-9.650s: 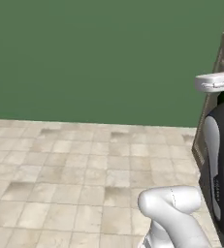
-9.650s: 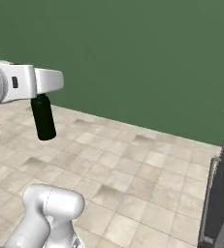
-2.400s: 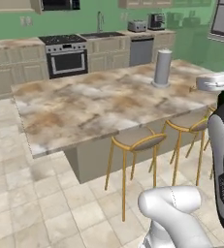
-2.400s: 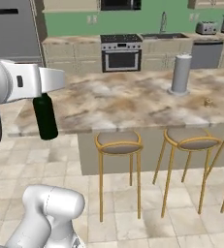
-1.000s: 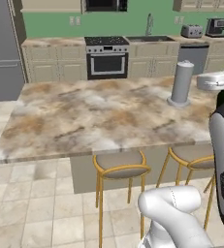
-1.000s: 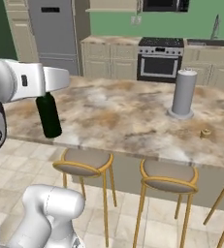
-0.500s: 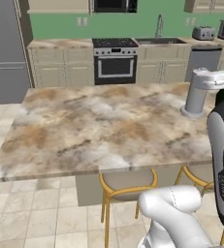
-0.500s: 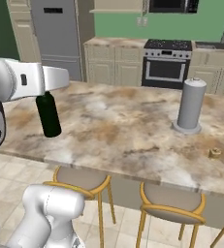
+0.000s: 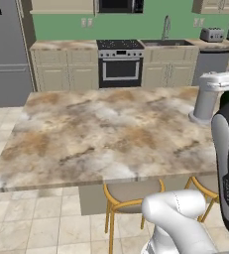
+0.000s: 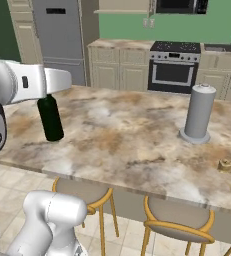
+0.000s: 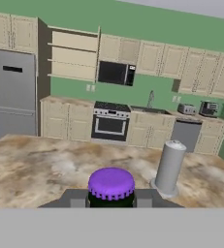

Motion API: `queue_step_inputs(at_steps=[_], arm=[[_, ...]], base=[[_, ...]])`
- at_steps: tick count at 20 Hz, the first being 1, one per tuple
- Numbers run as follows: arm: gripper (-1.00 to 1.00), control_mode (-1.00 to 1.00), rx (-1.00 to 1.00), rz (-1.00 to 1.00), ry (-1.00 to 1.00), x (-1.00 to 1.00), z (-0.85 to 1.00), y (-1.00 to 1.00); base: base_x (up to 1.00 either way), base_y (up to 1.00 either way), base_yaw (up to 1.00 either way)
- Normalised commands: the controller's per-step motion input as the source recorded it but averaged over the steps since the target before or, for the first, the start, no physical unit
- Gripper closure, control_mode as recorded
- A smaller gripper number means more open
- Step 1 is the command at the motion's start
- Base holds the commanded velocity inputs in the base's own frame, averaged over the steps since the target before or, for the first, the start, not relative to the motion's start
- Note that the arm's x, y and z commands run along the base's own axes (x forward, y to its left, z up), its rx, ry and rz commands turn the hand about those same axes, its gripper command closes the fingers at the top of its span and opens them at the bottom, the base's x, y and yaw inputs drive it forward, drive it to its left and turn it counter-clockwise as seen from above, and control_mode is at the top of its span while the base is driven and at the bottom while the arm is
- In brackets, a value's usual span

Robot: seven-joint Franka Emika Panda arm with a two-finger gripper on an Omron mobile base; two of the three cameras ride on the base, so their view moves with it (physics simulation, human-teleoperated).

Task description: Get the candle and the beer from the cabinet and move them to the dining counter.

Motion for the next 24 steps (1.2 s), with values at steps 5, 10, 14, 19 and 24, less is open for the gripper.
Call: queue_step_inputs(at_steps=[5,10,14,19,24], arm=[[1.0,-1.0,0.0,0.0,0.01,0.11,0.0,0.0],[1.0,-1.0,0.0,0.02,0.07,0.87,-0.19,0.01],[1.0,-1.0,0.0,0.12,0.06,1.0,-0.43,0.07],[1.0,-1.0,0.0,0.2,0.15,0.94,-0.47,0.0],[1.0,-1.0,0.0,0.2,0.33,0.66,-0.34,0.0]], base=[[0.21,0.0,0.0],[0.0,0.0,0.0],[0.0,0.0,0.0],[0.0,0.0,0.0],[0.0,0.0,0.0]])
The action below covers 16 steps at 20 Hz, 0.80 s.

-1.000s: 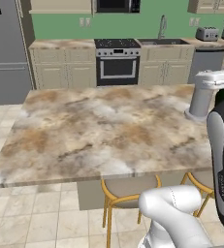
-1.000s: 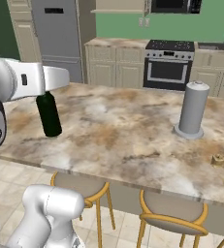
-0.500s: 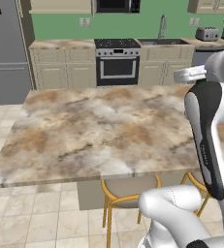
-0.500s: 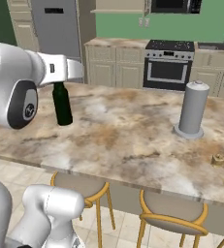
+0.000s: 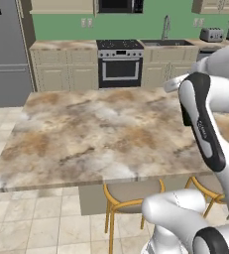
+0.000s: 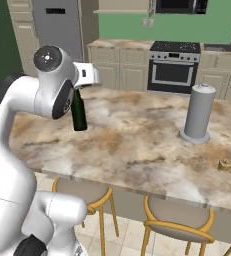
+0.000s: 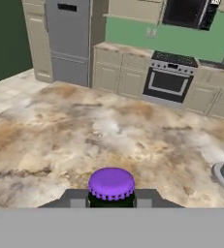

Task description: Get the candle and the beer from the cabinet and move them to the dining counter.

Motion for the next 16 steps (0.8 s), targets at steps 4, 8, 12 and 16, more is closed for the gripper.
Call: queue_step_inputs(at_steps=[4,8,12,16], arm=[[1.0,-1.0,0.0,0.17,0.35,0.54,-0.27,0.0],[1.0,-1.0,0.0,0.12,0.23,0.42,-0.19,-0.05],[1.0,-1.0,0.07,0.01,0.01,0.29,-0.16,-0.11],[1.0,-1.0,0.15,0.0,-0.11,0.11,-0.21,-0.04]], base=[[0.0,0.0,0.0],[0.0,0.0,0.0],[0.0,0.0,0.0],[0.0,0.0,0.0]])
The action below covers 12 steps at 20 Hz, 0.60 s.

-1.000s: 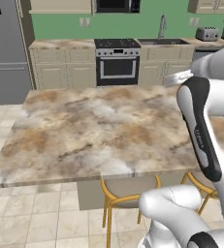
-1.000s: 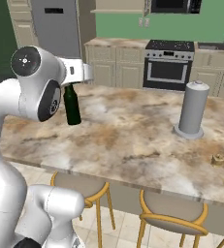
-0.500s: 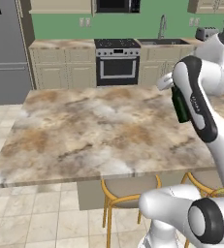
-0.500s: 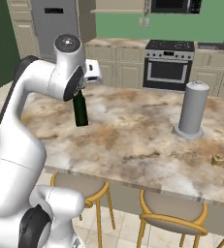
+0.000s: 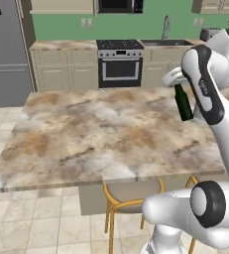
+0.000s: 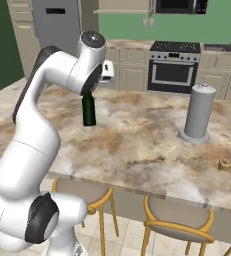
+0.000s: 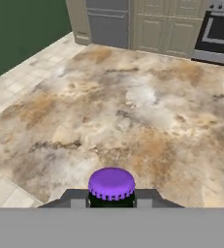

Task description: Get the candle and the beer from the cabinet and move them to the dining counter.

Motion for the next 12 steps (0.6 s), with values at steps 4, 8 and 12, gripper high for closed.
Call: queue_step_inputs(at_steps=[4,8,12], arm=[[1.0,-1.0,0.19,0.0,-0.21,0.0,-0.25,-0.01],[1.0,-1.0,0.12,0.0,-0.2,0.0,-0.35,0.04],[1.0,-1.0,0.02,0.02,-0.19,0.0,-0.5,0.18]], base=[[0.0,0.0,0.0],[0.0,0.0,0.0],[0.0,0.0,0.0]])
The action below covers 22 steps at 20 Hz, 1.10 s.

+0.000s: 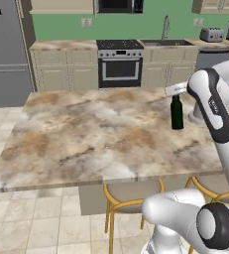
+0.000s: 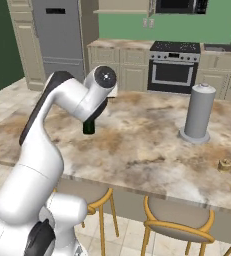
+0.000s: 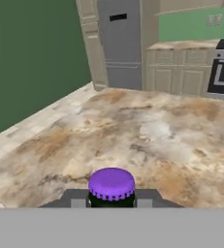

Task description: Get the candle and the beer from the cabinet and move them to the dining counter.

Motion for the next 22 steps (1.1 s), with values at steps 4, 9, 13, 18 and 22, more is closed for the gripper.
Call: queue_step_inputs(at_steps=[4,9,13,18,22], arm=[[1.0,-1.0,0.0,0.01,-0.21,0.02,-0.54,0.08],[1.0,-1.0,0.0,0.05,-0.27,0.0,-0.38,-0.01],[1.0,-1.0,0.02,0.09,-0.19,0.0,-0.31,-0.13],[1.0,-1.0,0.04,0.07,-0.01,0.1,-0.08,-0.33],[1.0,-1.0,0.0,0.03,0.0,0.14,0.0,-0.22]], base=[[0.0,0.0,0.0],[0.0,0.0,0.0],[0.0,0.0,0.0],[0.0,0.0,0.0],[0.0,0.0,0.0]])
